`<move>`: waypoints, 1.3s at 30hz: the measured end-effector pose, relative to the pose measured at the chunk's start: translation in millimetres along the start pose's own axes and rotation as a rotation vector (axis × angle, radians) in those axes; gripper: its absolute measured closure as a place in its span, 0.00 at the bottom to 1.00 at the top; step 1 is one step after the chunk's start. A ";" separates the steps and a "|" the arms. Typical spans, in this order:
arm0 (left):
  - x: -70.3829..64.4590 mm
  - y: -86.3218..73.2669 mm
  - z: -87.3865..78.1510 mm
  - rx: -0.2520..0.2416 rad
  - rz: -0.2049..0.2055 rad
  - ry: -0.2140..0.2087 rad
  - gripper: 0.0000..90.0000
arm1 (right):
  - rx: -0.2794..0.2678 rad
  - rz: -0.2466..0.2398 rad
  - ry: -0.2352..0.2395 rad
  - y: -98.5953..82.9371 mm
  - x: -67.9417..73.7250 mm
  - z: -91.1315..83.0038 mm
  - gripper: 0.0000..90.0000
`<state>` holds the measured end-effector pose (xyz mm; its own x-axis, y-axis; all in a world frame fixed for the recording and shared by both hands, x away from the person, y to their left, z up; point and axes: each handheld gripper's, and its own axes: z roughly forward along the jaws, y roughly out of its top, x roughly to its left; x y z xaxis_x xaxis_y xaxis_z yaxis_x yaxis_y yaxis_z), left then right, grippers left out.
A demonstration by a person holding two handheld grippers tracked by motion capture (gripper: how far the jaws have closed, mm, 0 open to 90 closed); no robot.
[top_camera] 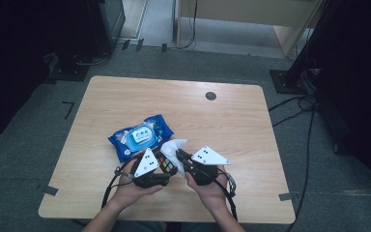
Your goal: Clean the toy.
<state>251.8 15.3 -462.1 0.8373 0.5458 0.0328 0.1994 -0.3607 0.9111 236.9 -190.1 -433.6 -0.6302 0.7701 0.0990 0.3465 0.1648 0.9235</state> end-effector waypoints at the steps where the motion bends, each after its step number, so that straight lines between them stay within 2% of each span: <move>1: 0.0 0.2 -0.1 -0.002 -0.002 0.000 0.38 | 0.003 0.001 -0.006 -0.4 -1.7 0.0 0.97; 8: 1.6 1.3 -2.3 -0.005 -0.007 0.000 0.38 | 0.019 0.009 -0.037 -4.2 -10.9 0.7 0.97; 9: 3.0 1.6 -3.5 -0.015 -0.018 -0.002 0.38 | 0.030 0.017 -0.059 -7.5 -17.1 1.9 0.97; 11: 4.6 2.2 -5.0 -0.028 -0.030 -0.007 0.38 | 0.040 0.022 -0.067 -8.8 -19.4 2.5 0.97; 12: 8.1 3.9 -8.4 -0.053 -0.051 -0.014 0.38 | 0.066 0.030 -0.094 -14.5 -27.2 5.2 0.97; 13: 8.1 3.9 -8.4 -0.053 -0.051 -0.014 0.38 | 0.066 0.030 -0.094 -14.5 -27.2 5.2 0.97; 15: 14.2 4.9 -13.5 -0.065 -0.066 0.000 0.38 | 0.107 0.047 -0.122 -22.2 -39.8 8.4 0.96; 16: 14.2 4.9 -13.5 -0.065 -0.066 0.000 0.38 | 0.107 0.047 -0.122 -22.2 -39.8 8.4 0.96; 17: 16.2 4.6 -14.7 -0.068 -0.072 0.004 0.38 | 0.111 0.075 -0.142 -24.5 -50.5 6.3 0.96; 20: 21.7 4.1 -17.6 -0.069 -0.086 0.016 0.38 | 0.100 0.112 -0.171 -23.9 -63.1 -1.2 0.96; 25: 26.8 3.0 -19.0 -0.073 -0.103 0.027 0.38 | 0.102 0.117 -0.183 -24.4 -69.8 -5.2 0.94; 29: 27.8 3.0 -19.3 -0.075 -0.105 0.030 0.38 | 0.107 0.127 -0.155 -25.2 -69.8 -3.1 0.87; 30: 28.7 3.0 -19.7 -0.075 -0.109 0.031 0.38 | 0.101 0.128 -0.137 -24.9 -69.3 -1.3 0.74; 33: 30.2 3.0 -20.3 -0.076 -0.116 0.032 0.38 | 0.086 0.124 -0.104 -23.6 -65.5 -0.1 0.62; 36: 31.2 3.0 -20.7 -0.078 -0.120 0.035 0.38 | 0.077 0.125 -0.008 -21.5 -58.4 4.0 0.52; 37: 31.6 3.1 -21.0 -0.080 -0.124 0.037 0.38 | 0.077 0.125 -0.008 -21.5 -58.4 4.0 0.52; 39: 32.6 3.5 -22.0 -0.085 -0.135 0.041 0.38 | 0.090 0.121 0.085 -20.5 -49.7 9.2 0.47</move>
<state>268.6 48.4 -448.9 0.7840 0.6160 -0.0772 0.2635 -0.2176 0.9398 267.5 -226.1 -460.8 -0.6356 0.7332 0.2417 0.4817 0.1319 0.8664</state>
